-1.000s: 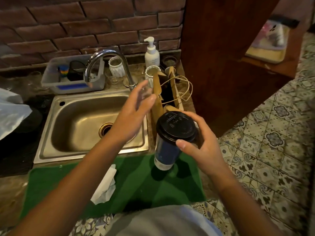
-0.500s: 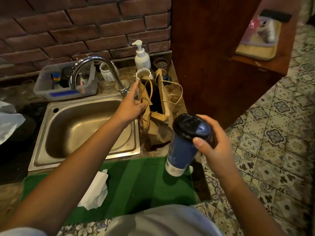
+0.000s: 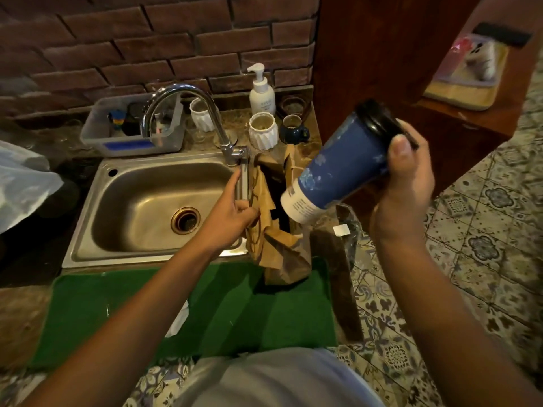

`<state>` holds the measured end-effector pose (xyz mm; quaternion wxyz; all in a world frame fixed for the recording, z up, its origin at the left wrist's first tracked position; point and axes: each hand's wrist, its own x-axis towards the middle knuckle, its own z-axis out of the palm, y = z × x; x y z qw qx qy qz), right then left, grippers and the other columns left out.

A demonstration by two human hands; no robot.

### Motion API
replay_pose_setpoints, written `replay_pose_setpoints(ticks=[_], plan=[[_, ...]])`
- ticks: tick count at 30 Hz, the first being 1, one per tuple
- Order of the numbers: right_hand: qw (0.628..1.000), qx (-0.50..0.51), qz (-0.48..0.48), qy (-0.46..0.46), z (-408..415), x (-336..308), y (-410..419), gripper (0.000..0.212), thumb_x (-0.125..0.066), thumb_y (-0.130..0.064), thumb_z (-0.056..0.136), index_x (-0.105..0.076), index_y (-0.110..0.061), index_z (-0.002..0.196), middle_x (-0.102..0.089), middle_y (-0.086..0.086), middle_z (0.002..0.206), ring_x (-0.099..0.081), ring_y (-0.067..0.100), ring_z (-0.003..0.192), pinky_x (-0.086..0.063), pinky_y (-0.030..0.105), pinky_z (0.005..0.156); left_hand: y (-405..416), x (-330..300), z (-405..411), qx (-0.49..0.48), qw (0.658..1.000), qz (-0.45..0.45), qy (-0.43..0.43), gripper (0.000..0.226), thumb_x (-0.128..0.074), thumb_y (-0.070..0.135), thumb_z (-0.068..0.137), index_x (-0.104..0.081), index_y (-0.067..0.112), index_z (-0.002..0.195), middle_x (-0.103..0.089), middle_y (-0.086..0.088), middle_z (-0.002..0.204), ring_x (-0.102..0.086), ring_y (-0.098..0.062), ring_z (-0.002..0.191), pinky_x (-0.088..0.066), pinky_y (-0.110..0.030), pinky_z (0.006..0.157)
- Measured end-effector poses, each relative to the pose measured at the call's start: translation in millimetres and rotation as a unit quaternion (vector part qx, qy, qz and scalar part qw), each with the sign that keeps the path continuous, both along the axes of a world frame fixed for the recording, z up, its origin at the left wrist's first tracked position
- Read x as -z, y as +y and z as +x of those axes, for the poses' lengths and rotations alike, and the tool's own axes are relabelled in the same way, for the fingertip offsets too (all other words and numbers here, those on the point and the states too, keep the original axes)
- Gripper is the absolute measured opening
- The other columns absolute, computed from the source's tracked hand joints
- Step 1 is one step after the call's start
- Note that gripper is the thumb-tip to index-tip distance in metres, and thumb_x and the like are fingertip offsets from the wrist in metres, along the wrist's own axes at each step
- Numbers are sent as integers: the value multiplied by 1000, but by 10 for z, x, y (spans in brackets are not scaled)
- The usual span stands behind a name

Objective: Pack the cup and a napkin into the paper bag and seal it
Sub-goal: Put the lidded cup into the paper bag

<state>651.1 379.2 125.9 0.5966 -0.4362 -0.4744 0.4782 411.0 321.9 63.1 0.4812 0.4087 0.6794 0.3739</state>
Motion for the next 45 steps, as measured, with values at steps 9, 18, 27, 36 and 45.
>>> replay_pose_setpoints(ticks=[9,18,27,36,45], plan=[[989,-70,49,-117,-338,201,-159,73,-71,-48,84,-47,-12,143,-62,-4,131,-63,13,122,-54,38,102,-253,-107,194,-4,1000,0,7,83,-56,6,98,-9,40,158,-66,-14,82,-62,-35,77,-53,-43,72],[908,-283,78,-301,-153,254,-10,104,-85,-55,69,-29,-32,154,-52,-25,139,-55,-5,128,-46,28,112,-409,58,133,-13,999,-33,18,81,-55,9,98,-12,48,155,-67,-32,93,-67,-45,84,-56,-56,79],[729,-438,152,-504,-188,268,129,102,-84,-63,69,-36,-30,152,-59,-10,142,-56,7,127,-49,29,106,-361,-71,38,-15,995,-31,90,79,-54,6,98,-12,37,158,-64,4,68,-60,-1,53,-46,-23,56],[650,-444,183,-589,-294,271,260,108,-80,-67,67,-33,-26,155,-58,-4,136,-57,15,123,-47,30,102,-447,-178,-55,-7,991,-38,129,76,-54,4,97,-19,34,157,-67,-2,75,-65,-15,59,-48,-21,50],[527,-426,204,-707,-675,483,395,109,-77,-70,61,-40,-17,149,-61,6,125,-66,29,105,-58,43,86,-395,-129,-31,-8,985,-31,167,73,-55,10,97,-20,33,157,-69,-7,77,-68,-19,68,-53,-34,61]])
